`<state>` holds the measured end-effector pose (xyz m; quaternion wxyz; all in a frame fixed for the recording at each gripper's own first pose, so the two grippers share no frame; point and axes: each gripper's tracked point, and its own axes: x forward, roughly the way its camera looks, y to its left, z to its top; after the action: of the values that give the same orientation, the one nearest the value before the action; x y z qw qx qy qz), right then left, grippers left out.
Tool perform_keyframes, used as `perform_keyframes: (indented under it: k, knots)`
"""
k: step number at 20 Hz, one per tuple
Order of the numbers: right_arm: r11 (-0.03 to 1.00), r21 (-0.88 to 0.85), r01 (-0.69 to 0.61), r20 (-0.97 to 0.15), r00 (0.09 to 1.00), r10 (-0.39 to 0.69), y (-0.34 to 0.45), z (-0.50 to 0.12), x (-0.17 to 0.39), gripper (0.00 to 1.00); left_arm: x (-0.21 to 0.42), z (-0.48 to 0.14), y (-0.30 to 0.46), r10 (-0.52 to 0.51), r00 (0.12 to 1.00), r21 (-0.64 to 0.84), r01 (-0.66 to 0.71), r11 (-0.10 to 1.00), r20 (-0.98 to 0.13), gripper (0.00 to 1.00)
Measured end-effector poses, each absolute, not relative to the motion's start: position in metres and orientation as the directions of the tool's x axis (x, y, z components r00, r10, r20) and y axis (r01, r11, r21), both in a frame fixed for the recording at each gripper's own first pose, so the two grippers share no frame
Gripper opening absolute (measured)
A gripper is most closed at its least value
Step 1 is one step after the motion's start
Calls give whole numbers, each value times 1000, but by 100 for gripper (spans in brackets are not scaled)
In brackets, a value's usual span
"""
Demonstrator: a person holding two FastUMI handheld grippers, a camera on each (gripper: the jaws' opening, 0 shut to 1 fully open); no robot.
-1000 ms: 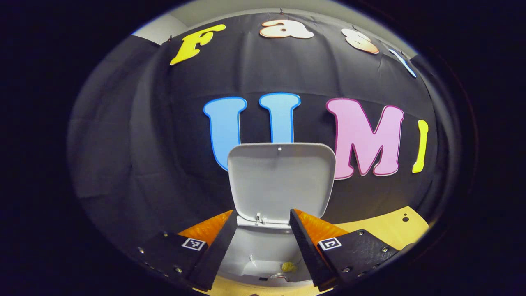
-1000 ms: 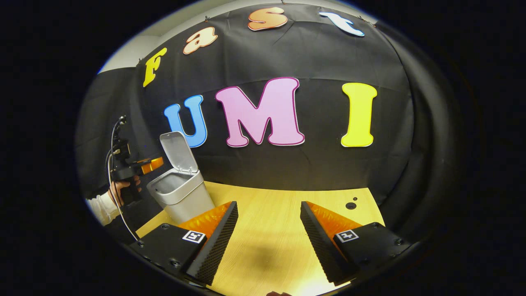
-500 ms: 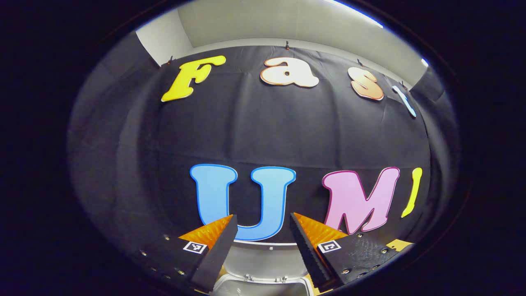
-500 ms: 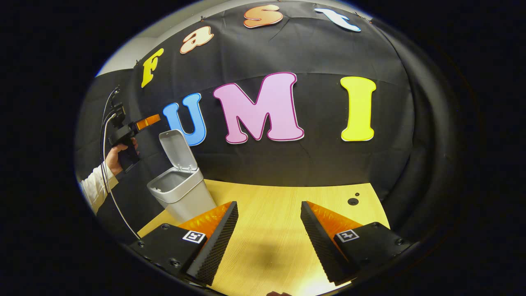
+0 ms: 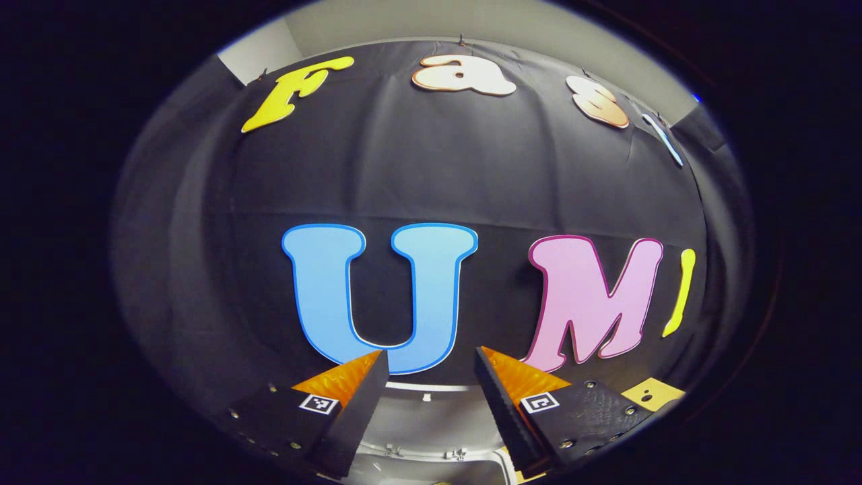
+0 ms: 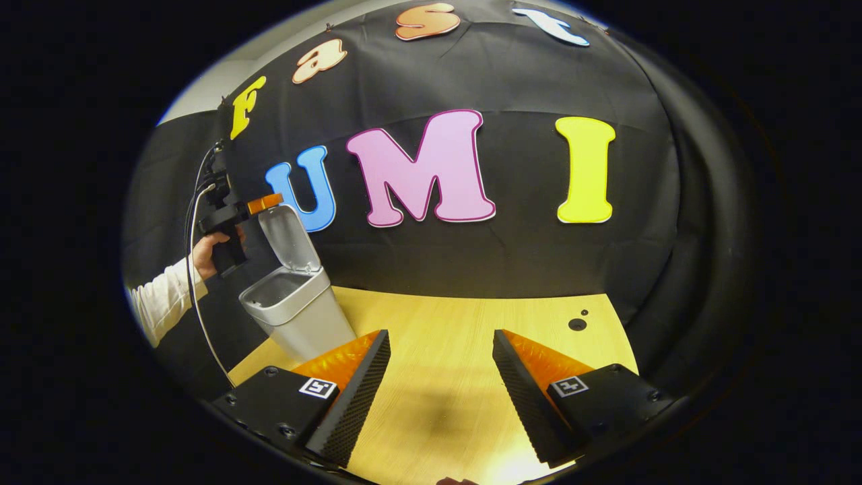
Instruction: Press the lid of the desktop garbage bin to open it, pick up the crumpled paper on the desktop and throw it into the bin, then pick up the pop can on the desktop and drop it into the bin, and finally close the garbage bin lid.
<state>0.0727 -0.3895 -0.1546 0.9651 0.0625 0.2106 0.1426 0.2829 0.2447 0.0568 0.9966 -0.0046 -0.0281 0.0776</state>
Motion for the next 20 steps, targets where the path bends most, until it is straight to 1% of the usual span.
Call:
perform_keyframes:
  k: [3, 6, 11, 13, 14, 16, 19, 20]
  knots:
    - [948, 186, -259, -409, 857, 314, -388, -163, 74, 99, 292, 51, 247, 151, 988, 35, -151, 988, 19, 83]
    - [940, 211, -267, -423, 842, 334, -381, -172, 79, 98, 289, 47, 245, 152, 988, 84, -148, 985, -38, 84]
    - [928, 224, -298, -416, 832, 368, -368, -172, 82, 98, 243, 29, 241, 166, 975, 41, -162, 986, -147, 84]
    - [927, 227, -300, -411, 833, 371, -367, -171, 83, 98, 219, 18, 237, 173, 972, 53, -167, 985, -157, 85]
    - [927, 228, -299, -409, 834, 370, -367, -170, 83, 98, 208, 8, 233, 166, 973, 49, -160, 986, -160, 85]
    - [929, 225, -294, -407, 838, 364, -370, -169, 81, 98, 186, -25, 227, 167, 963, 24, -165, 986, -213, 84]
    - [936, 215, -279, -411, 843, 346, -377, -169, 80, 98, 159, -77, 221, 157, 952, -13, -166, 986, -262, 84]
    - [938, 215, -273, -413, 844, 341, -379, -170, 79, 98, 152, -94, 220, 156, 937, -17, -170, 985, -311, 84]
